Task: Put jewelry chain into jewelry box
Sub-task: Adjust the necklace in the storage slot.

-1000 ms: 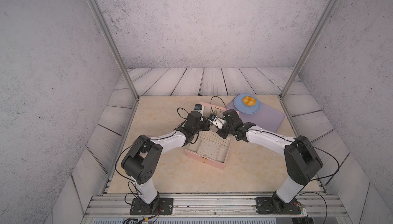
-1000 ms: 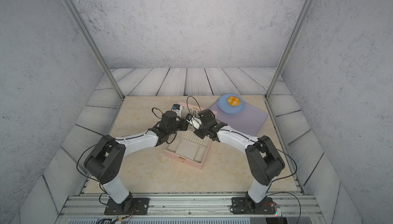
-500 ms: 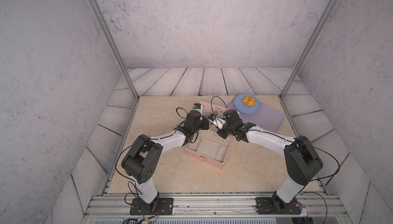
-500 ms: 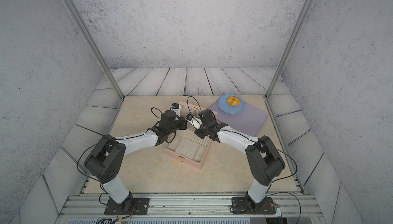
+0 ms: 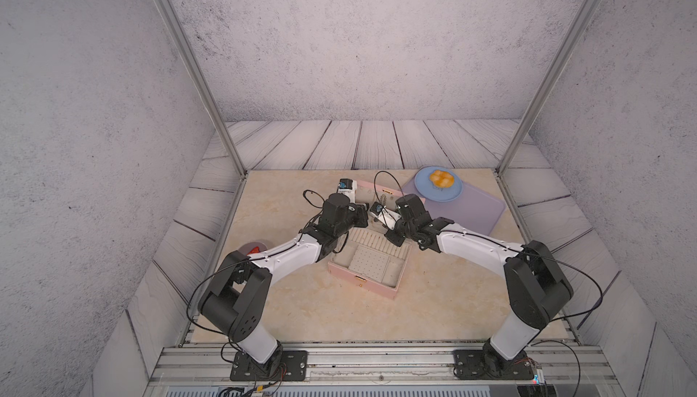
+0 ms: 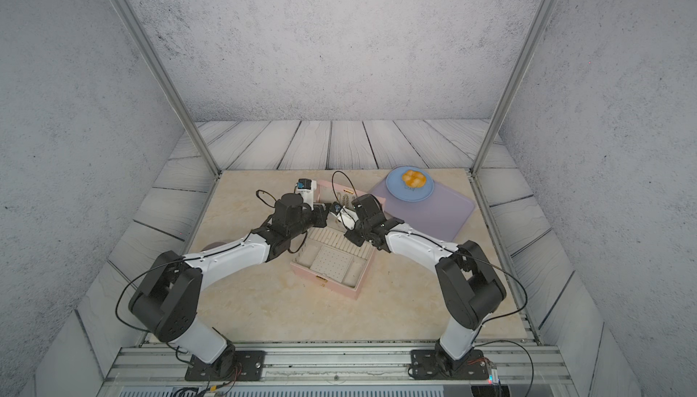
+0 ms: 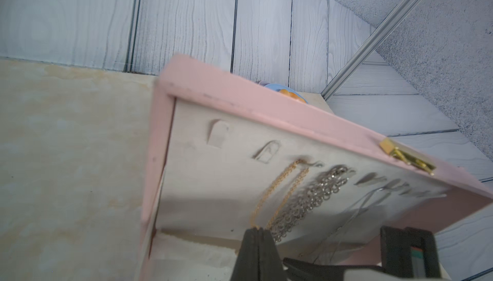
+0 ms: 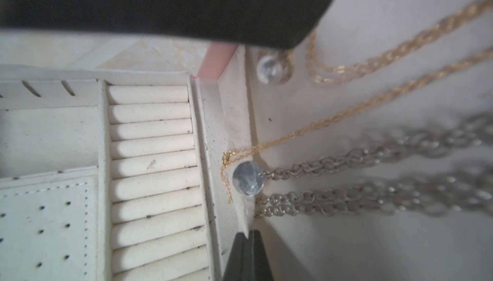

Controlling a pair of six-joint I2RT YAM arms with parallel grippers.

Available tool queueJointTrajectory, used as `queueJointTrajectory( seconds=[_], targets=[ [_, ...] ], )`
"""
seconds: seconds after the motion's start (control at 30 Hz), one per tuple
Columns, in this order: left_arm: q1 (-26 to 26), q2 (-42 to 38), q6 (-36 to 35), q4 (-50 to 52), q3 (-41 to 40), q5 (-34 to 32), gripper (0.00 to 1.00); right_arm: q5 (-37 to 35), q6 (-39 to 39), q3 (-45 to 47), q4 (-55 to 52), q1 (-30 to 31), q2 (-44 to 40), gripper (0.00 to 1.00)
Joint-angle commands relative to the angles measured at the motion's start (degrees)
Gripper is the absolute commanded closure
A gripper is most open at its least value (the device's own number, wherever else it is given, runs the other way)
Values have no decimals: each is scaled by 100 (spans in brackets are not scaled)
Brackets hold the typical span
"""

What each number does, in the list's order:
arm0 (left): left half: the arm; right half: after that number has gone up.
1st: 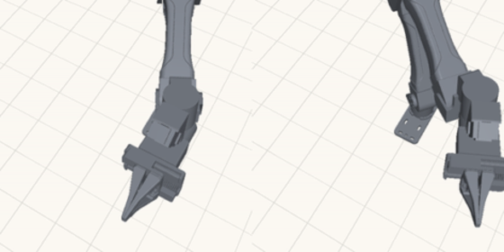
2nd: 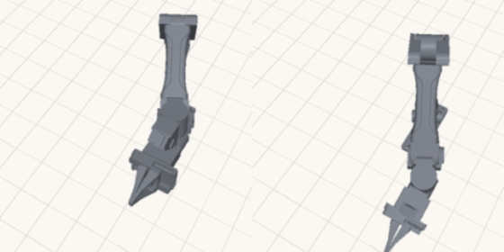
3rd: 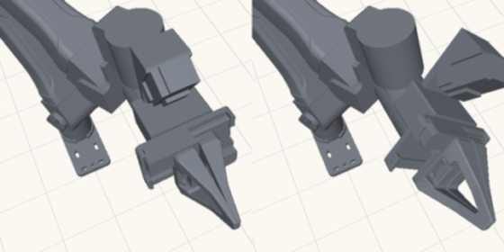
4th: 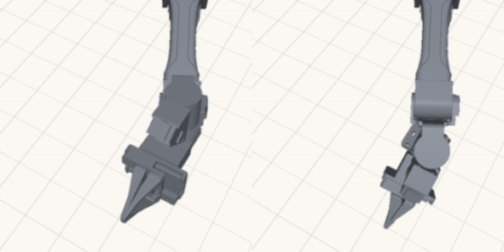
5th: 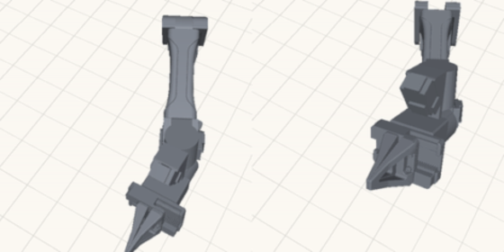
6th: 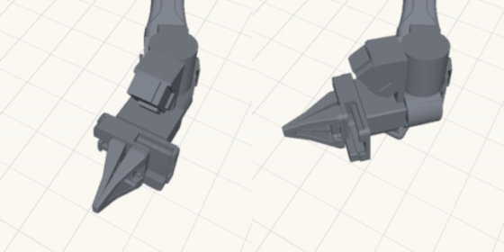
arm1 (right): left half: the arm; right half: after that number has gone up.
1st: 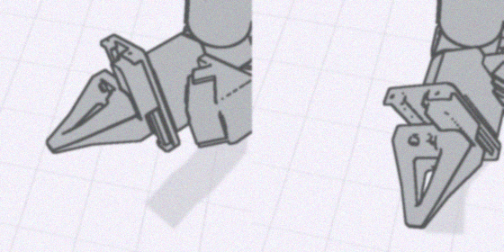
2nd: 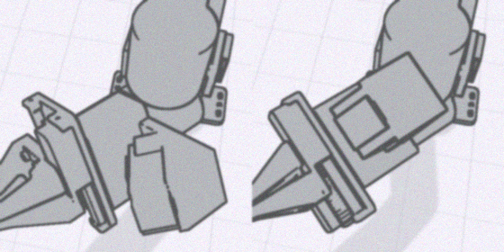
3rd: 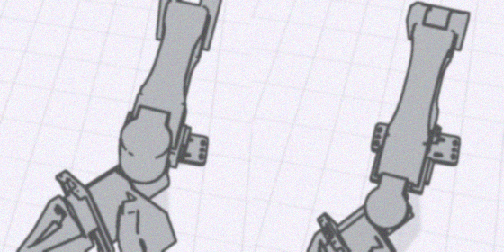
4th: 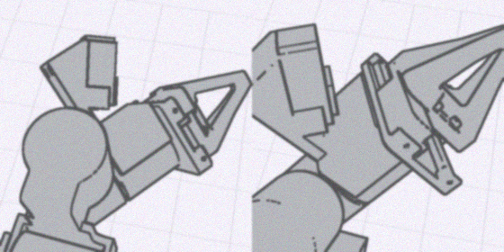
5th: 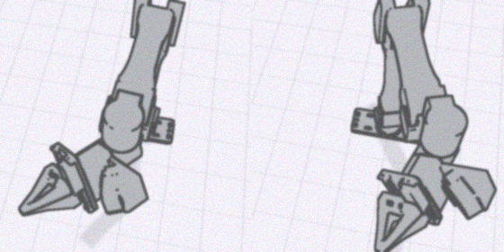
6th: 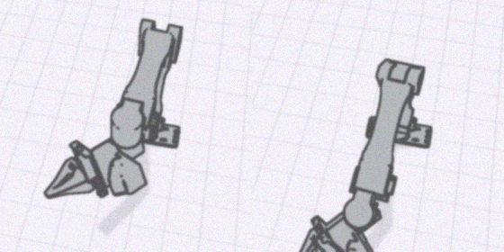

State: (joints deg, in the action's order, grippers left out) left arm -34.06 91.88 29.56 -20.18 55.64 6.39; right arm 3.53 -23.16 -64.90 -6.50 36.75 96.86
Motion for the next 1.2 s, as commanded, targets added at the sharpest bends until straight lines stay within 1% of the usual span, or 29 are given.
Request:
queueJointTrajectory(
  seconds=[0.0, 0.43, 0.63, 0.67, 0.73, 0.77, 0.9, 0.97, 1.1, 1.17],
  targets=[
    [60, -170, -21, 349, -76, 152, 100, 156, -4, 77, -26, 25, -190, 100],
    [150, 388, -12, 699, 222, 408, 100, 157, 4, 83, -27, 16, -194, 100],
    [180, 545, -24, 666, 322, 520, 100, 159, 4, 79, -23, 16, -193, 100],
    [190, 532, -35, 666, 320, 516, 98, 149, -3, 87, -26, 16, -194, 100],
    [190, 453, -89, 610, 269, 489, 84, 149, -4, 83, -22, 15, -195, 100],
    [194, 387, -134, 561, 214, 486, 79, 148, -2, 85, -26, 16, -194, 100],
    [205, 106, -356, 459, 5, 417, 70, 152, 4, 92, -13, 11, -197, 100],
    [208, -33, -512, 327, -106, 459, 70, 148, 9, 92, -18, 7, -201, 100],
    [206, -216, -703, -240, -460, 705, 76, 157, 12, 92, -11, 7, -207, 100],
    [207, -197, -767, -337, -450, 929, 79, 167, 13, 96, -9, 12, -212, 100]
  ],
)
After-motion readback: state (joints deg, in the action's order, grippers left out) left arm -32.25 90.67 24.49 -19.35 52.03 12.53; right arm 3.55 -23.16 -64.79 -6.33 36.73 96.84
